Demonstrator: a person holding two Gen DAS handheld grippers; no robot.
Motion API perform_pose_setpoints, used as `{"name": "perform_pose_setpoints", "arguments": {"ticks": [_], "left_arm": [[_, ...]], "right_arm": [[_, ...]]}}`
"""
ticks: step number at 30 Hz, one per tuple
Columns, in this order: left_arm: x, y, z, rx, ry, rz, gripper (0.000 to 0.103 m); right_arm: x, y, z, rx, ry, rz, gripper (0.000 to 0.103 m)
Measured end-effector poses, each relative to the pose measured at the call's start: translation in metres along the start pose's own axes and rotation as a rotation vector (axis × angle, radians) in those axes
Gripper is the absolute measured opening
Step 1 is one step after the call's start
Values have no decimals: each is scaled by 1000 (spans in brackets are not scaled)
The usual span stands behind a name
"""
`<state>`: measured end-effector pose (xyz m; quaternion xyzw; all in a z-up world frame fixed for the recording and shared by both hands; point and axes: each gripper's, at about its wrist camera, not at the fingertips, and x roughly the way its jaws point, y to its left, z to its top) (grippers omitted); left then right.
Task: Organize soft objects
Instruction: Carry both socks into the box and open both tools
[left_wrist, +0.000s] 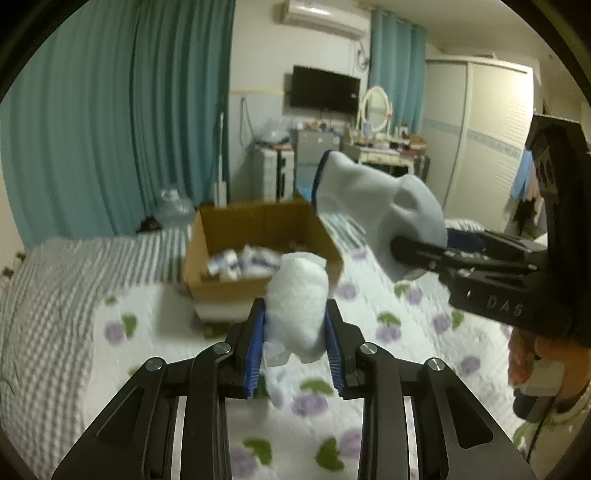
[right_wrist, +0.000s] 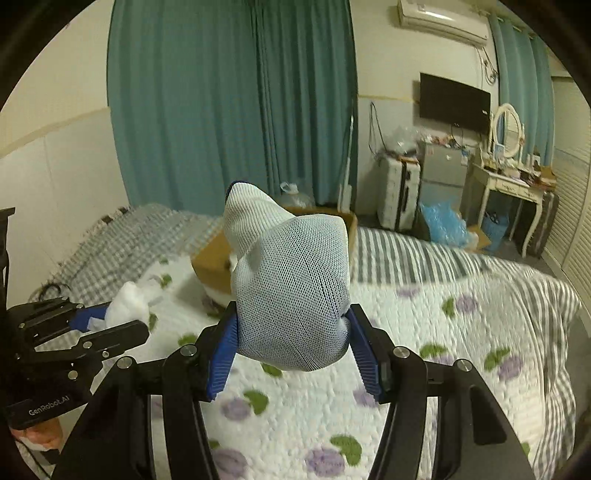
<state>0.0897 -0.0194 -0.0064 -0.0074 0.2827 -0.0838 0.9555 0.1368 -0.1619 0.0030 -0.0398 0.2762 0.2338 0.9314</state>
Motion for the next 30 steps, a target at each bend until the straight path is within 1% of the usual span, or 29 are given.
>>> {"name": "perform_pose_setpoints", "arguments": {"ticks": [4,7,9,13,16,19,21,22,23,24,25,26,27,28,30], "left_arm": [[19,15,33,8,-35,-2,29],[48,27,50,24,-36,21,29],[71,33,58,47,-30,62,29],[120,46,63,77,-5,67,29],[155,55,62,92,14,69,30],[185,66,58,87,37,64,31],[196,68,56,94,40,80,33],[203,70,55,102,46,96,34],[208,72,57,104,53,102,44],[212,74,57,99,62,108,53],[213,75,57,91,60,124,75],[208,72,58,84,46,141,87],[204,72,58,80,21,156,87],[196,72,58,79,-1,160,87],[185,74,59,69,-15,162,87]], "right_arm": [[11,4,30,1,-29,22,57],[32,5,50,3,-35,40,57],[55,5,62,-1,-28,42,57],[109,-4,78,18,5,36,57],[150,-16,78,57,46,39,57],[181,-26,71,74,78,40,57],[199,-32,66,89,89,47,57],[202,-34,64,95,86,51,59],[206,-37,63,106,75,57,60],[207,-39,63,117,64,63,67],[207,-41,63,126,49,73,81],[205,-43,63,136,30,81,86],[200,-44,63,146,8,86,89],[195,-44,63,150,-10,89,89],[181,-42,67,136,-30,70,90]]}}
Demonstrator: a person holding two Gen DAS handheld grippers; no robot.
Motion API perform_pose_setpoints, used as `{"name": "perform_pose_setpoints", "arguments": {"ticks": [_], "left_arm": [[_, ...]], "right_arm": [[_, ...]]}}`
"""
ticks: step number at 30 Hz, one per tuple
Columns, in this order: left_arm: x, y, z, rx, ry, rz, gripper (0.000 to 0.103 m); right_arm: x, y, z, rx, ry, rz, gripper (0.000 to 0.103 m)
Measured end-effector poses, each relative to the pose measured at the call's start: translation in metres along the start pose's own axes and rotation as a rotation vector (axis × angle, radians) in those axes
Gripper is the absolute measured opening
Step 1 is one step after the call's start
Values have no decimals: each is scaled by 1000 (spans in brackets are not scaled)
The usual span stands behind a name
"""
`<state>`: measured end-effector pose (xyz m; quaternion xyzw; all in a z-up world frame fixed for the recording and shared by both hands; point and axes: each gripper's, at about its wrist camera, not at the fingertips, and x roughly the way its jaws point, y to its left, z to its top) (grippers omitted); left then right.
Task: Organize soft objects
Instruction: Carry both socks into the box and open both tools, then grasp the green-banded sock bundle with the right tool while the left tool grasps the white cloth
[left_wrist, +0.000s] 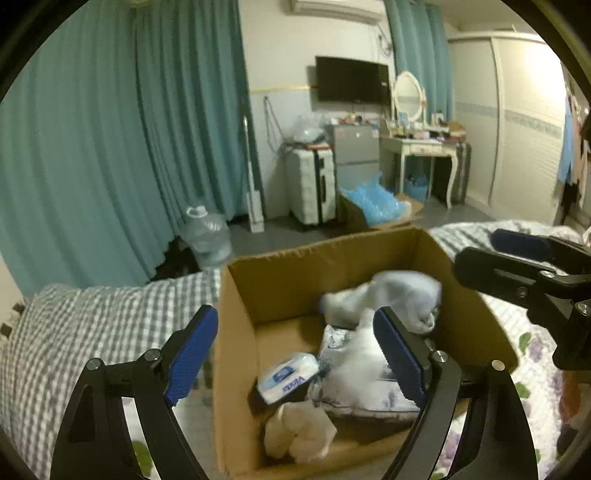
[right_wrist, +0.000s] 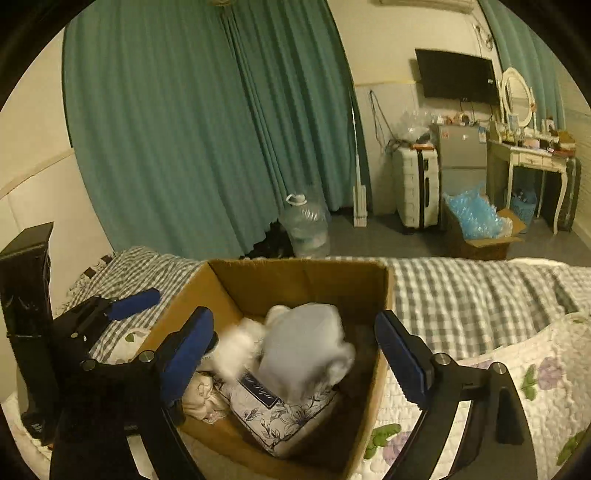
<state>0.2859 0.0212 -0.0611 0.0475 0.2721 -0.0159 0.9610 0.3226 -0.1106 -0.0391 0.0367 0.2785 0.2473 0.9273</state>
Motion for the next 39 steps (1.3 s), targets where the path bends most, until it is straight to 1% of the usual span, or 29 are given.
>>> {"name": "perform_pose_setpoints", "arguments": {"ticks": [3,4,5,7,10,12,14,18,21,24,26,30,34,39], "left_arm": [[-28,6,2,-10,-22,0,87],[-44,7,3,-9,-36,-2,87],[-50,10,5,-9,-45,-1,87],[-79,14,6,-8,-77,3,87],[-123,18,6,-9,-118,-8,88],[-144,19,2,-9,-135,-14,91],[-164,21,-7,-3,-144,-17,93],[-186,24,-35,21,-119,-14,93],[-185,31,-60,24,-65,-35,93],[-175,40,-86,10,-15,-43,93],[-164,46,-107,0,22,-32,93],[-145,54,-138,-11,61,-11,93],[-124,62,-161,-19,91,-23,93],[-98,66,-182,6,147,-22,93]], "right_arm": [[-20,8,5,-37,-26,-48,93],[-30,11,6,-44,-32,-57,94],[-42,16,7,-49,-37,-64,95],[-60,23,7,-60,-37,-77,96],[-97,39,3,-86,-44,-104,98],[-115,47,-2,-95,-36,-116,98],[-133,54,-11,-101,-29,-122,99],[-153,75,-36,-115,6,-120,99],[-155,90,-62,-107,43,-100,99],[-143,99,-89,-95,92,-86,99],[-132,102,-107,-82,135,-75,99],[-97,111,-145,-75,211,-44,99],[-54,115,-176,-64,306,-20,99],[-14,115,-193,-71,370,-2,99]]}}
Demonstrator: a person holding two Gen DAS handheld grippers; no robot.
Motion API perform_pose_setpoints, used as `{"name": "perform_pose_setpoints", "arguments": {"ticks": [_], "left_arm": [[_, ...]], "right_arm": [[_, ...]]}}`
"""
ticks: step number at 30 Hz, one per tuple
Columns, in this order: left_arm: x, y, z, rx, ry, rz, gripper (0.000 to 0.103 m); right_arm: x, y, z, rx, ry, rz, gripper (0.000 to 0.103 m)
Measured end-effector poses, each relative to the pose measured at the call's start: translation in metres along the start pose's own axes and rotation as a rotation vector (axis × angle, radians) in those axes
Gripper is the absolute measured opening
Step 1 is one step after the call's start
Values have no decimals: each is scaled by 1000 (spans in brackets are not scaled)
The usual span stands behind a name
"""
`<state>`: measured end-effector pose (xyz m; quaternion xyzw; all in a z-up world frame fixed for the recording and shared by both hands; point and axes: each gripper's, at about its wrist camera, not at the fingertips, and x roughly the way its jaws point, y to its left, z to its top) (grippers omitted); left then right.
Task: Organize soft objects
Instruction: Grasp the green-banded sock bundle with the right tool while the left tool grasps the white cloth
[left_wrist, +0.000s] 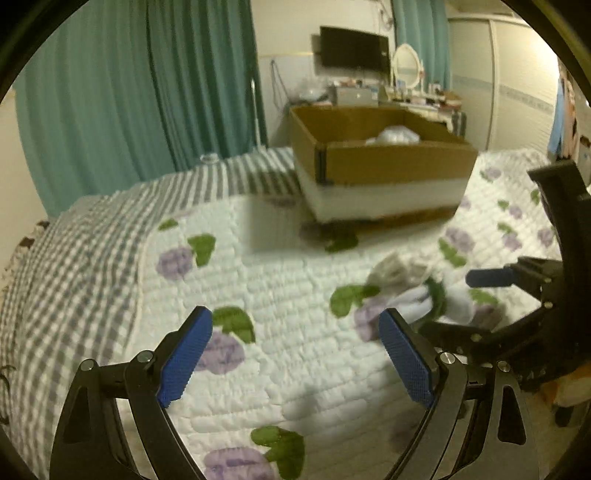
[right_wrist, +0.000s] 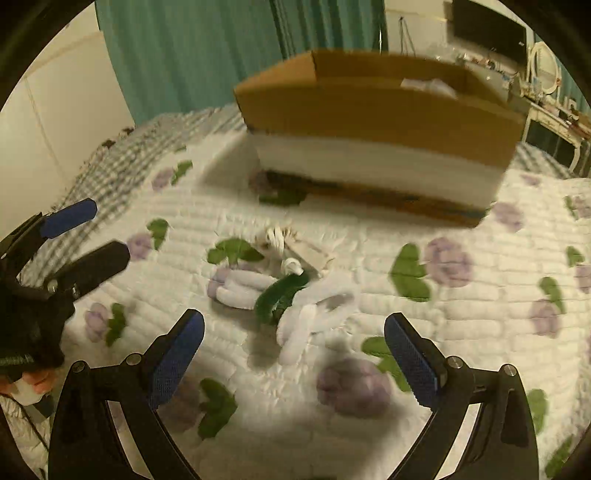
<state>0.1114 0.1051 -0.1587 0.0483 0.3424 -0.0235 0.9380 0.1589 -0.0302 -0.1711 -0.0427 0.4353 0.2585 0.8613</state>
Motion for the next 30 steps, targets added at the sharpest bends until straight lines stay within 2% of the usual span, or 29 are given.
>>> {"name": "perform_pose_setpoints", "arguments": {"ticks": [3,6,8,10,13,16,20,24,30], "left_arm": [[13,0,-4,18,25,-18,93],[20,-4,-5,52,31,-1,93],[20,-6,-7,58,34,3,93],[18,-10,-8,69,29,-10,93],[14,-14,-7,79,18,-6,93],[8,-15,-7,71,16,-16,93],[4,-20,-6,50,27,-15,93],[0,-29,0,-4,38,-67,93],[19,-63,13,-44,82,-102,93]], "right_arm": [[20,-2,2,8,37,5,99],[33,-2,7,3,58,19,98],[37,-3,8,1,57,13,90],[36,-4,8,5,55,-13,68],[30,-8,6,12,46,-25,54],[17,-13,2,21,30,-9,48],[-6,-15,-6,1,8,-19,46],[-35,-24,-10,-4,-21,-44,46],[-69,-66,3,55,-83,-103,46]]}}
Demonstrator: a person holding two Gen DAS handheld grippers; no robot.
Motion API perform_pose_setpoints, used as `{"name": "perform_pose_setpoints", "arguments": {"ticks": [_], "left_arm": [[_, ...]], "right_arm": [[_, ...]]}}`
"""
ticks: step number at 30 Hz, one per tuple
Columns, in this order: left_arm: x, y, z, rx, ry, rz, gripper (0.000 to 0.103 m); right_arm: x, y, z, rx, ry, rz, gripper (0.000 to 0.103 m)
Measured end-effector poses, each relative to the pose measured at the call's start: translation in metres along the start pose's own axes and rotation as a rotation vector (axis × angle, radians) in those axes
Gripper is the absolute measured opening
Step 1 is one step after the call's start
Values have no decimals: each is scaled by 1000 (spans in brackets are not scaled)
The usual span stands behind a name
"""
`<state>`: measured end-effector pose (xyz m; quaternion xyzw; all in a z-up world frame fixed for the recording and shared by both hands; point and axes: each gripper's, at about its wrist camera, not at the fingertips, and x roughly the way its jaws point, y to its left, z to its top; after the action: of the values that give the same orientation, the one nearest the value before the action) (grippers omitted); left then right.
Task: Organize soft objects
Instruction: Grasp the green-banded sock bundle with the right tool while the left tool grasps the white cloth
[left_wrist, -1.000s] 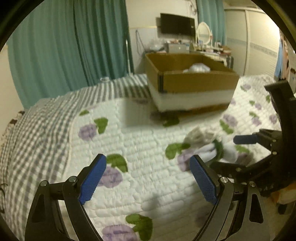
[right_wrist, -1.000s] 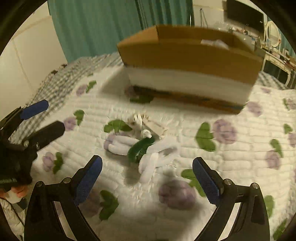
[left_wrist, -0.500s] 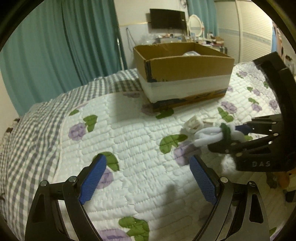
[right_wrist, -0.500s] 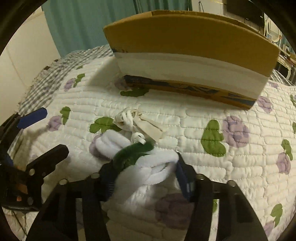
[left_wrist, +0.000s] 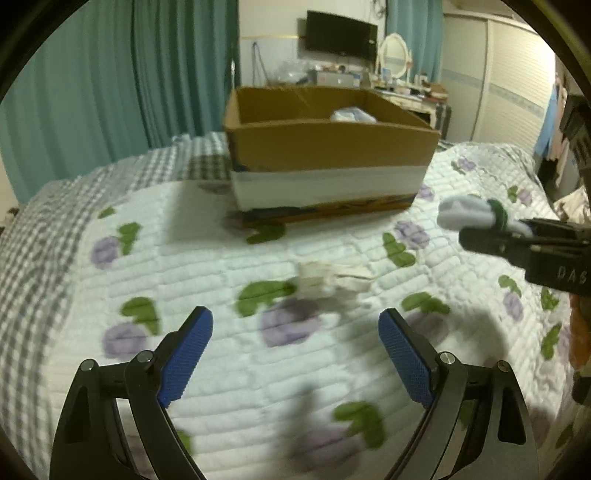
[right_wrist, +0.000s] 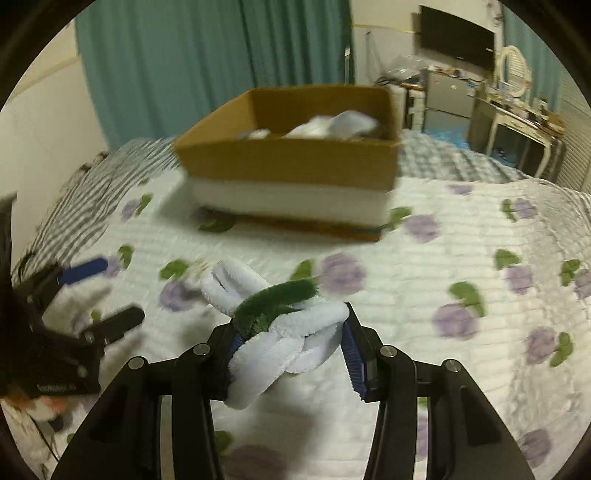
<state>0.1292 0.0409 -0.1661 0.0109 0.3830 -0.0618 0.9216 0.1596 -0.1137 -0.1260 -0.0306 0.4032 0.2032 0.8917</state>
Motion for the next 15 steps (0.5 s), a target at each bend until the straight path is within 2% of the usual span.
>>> {"name": "perform_pose_setpoints", "arguments": {"ticks": [6,8,10,11,12,15], "left_arm": [[44,-19,9,-9,42,-3,89],[57,-23,10,12,62,-13,68],[66,-27,10,36,82,2,66],[68,-29,11,47,78,5,60],[68,-29,12,55,74,-1,58],[64,-27,14,47,65,-16,56]], "right_arm": [[20,-34,10,19,15,-40,46],[28,-45,10,41,29,-31,46],[39,-46,10,46,35,-25,46],[42,-46,11,39,36,-31,46],[44,-46,11,33,36,-32,46],[46,-46,10,35,40,-19,46]]}}
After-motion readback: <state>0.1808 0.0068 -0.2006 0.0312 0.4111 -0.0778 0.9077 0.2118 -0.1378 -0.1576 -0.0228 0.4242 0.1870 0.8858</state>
